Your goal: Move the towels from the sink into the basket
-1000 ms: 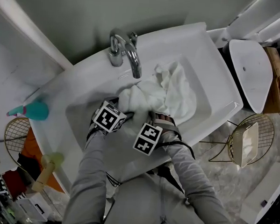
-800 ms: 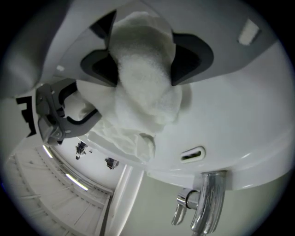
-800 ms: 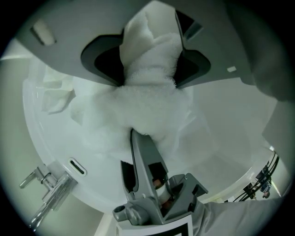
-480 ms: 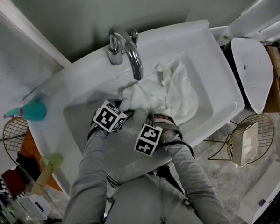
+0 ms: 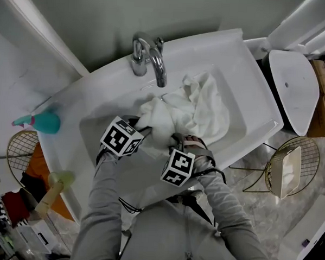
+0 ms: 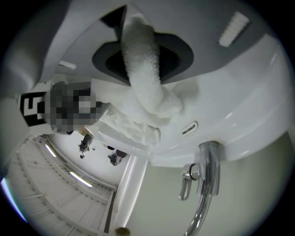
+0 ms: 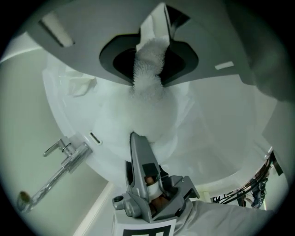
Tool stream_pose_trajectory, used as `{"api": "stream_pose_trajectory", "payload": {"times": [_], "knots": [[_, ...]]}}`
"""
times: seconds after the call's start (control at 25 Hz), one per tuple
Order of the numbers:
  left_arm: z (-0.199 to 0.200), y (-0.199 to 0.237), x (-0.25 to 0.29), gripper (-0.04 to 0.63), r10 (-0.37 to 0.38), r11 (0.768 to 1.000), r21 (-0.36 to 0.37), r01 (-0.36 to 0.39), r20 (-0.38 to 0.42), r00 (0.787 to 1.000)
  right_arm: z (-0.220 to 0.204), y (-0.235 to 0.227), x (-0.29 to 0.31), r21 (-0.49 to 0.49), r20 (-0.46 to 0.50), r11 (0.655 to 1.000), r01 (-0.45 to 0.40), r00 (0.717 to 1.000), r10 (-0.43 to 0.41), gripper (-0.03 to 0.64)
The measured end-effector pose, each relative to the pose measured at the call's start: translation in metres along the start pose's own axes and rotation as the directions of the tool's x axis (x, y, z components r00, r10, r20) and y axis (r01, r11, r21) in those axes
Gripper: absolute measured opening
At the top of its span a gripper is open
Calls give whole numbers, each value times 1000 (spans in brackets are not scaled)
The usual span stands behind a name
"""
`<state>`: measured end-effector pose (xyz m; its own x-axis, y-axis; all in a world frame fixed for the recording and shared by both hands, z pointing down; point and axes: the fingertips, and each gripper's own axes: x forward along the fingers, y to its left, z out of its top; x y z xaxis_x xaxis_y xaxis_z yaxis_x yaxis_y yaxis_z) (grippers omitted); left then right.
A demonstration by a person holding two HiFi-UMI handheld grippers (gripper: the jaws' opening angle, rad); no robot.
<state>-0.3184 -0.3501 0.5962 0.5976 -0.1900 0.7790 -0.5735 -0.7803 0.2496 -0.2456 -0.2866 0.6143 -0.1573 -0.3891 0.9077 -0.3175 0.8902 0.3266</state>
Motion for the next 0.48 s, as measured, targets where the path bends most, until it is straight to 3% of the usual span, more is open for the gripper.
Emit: {"api": "stream_pose_trajectory", "payload": {"times": [0.2,0.48], "knots": [[14,-8,-48,181,63,998,-10,-62,85,994,27,-14,-36,31,133,995,94,986,-97,95],[45,-43,-104,181,145,987,43,-155,183,972,35,-32,-96,86,258,970,226,936,-240,95]]}}
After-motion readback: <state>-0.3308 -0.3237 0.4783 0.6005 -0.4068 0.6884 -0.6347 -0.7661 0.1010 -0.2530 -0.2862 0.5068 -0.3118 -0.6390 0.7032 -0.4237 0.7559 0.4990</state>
